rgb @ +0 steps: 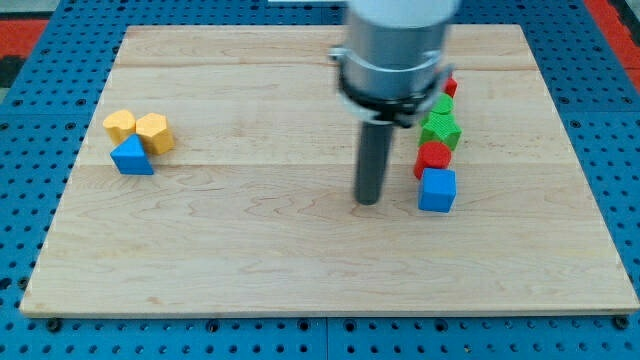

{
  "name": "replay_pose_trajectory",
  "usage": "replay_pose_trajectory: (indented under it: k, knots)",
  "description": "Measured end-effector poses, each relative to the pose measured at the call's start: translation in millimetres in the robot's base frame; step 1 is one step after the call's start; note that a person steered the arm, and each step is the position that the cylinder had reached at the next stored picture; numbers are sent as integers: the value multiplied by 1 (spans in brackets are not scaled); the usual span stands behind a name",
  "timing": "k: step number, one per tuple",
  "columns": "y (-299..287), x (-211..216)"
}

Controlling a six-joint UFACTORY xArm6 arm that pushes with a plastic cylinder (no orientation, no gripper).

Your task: Push the blue triangle close to the blue cube

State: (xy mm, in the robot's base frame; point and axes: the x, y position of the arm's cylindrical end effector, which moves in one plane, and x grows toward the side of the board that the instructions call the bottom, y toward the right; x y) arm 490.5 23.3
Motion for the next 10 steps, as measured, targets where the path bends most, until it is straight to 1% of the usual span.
replay_pose_trajectory:
  k: [1,2,3,4,5,6,7,8,10]
  knots:
    - [-117,4]
    - [-265,-3]
    - [-326,-27]
    - [-266,-56]
    - [-207,-73]
    - [-180,-40]
    - [-233,-26]
    - [-234,-9]
    - [-78,-9]
